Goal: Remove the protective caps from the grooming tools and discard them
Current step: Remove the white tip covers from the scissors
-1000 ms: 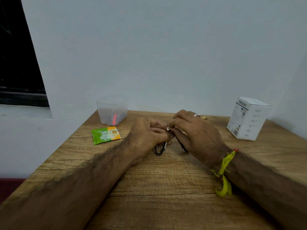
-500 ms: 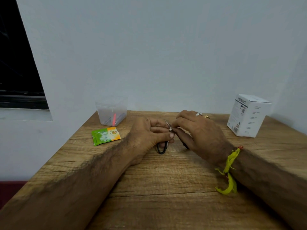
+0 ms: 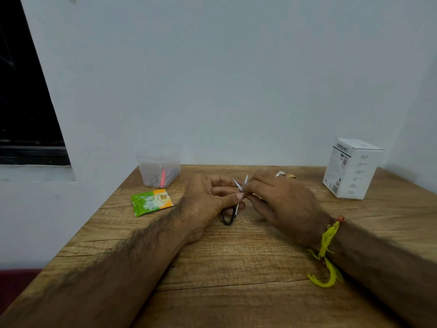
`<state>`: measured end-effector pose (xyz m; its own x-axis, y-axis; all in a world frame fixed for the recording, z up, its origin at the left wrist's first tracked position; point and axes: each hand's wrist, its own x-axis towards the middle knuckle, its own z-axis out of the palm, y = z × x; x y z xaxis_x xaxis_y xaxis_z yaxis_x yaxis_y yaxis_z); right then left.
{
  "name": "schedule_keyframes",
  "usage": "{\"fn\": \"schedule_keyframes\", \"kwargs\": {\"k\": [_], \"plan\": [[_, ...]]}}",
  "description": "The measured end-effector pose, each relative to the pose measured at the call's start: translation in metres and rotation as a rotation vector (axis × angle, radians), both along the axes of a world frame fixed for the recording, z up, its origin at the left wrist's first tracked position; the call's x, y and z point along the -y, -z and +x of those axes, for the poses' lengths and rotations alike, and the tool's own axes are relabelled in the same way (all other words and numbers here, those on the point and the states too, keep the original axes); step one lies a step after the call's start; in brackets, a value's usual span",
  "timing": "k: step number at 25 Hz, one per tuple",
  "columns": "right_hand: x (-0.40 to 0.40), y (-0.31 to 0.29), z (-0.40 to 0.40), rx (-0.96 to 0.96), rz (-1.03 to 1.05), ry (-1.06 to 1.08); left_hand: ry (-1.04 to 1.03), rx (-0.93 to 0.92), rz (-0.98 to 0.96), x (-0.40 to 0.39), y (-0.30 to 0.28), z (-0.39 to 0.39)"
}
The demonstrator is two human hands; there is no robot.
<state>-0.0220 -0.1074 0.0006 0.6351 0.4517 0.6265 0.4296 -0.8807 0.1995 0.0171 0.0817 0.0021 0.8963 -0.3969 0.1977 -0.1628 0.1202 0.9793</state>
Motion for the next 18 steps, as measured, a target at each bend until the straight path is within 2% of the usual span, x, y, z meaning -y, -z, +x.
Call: {"fn": "schedule_keyframes", "kwargs": {"k": [6,11,18], "plan": [[-0.0027,-0.0009,-0.004,0.01,-0.008,-0.042,-0.016,-0.011,-0.021,0.001,-0.0008,0.0],[-0.0025,-0.0008,-0.0026,0.048,0.129,-0.087,-0.072,-0.039,0.018,0.0018,-0.0023,-0.0005],[-0.0048,-0.0007,-0.0055,0.066,-0.023,-0.027,-0.116,-0.025,0.045,0.0004,-0.0028,-0.0008]]}}
